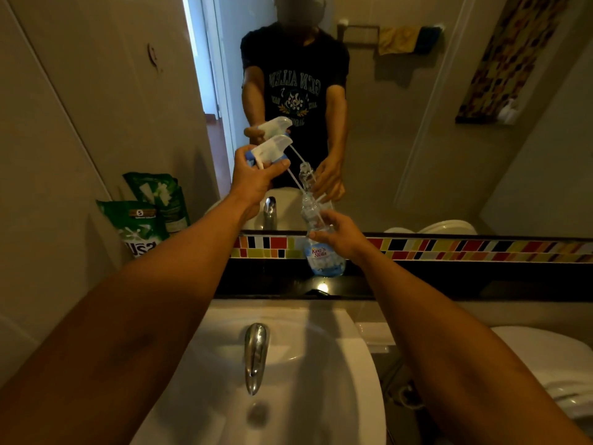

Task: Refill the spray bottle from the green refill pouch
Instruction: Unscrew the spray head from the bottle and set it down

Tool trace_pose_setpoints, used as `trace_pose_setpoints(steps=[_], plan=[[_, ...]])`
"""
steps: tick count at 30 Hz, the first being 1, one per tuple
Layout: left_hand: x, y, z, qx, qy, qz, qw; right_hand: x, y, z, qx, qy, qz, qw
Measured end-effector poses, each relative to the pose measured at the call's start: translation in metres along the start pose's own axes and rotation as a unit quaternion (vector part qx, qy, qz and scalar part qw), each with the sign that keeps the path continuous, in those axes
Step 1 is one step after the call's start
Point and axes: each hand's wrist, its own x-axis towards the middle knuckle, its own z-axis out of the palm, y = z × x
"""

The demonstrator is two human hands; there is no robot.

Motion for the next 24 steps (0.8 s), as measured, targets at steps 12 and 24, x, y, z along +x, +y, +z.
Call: trace_pose_setpoints(steps=[12,24], plan=[[0.008,0.019,-0.020,-0.080,0.054,-0.031,0.995,-0.020,0.004,-0.015,-0.003,0.034,-0.006,0.999],[0.010,0.021,-0.031,-0.122,0.139,-0.030,0.982,-0.024,0.008,-0.030,-0.001,0.063,0.010,0.998]])
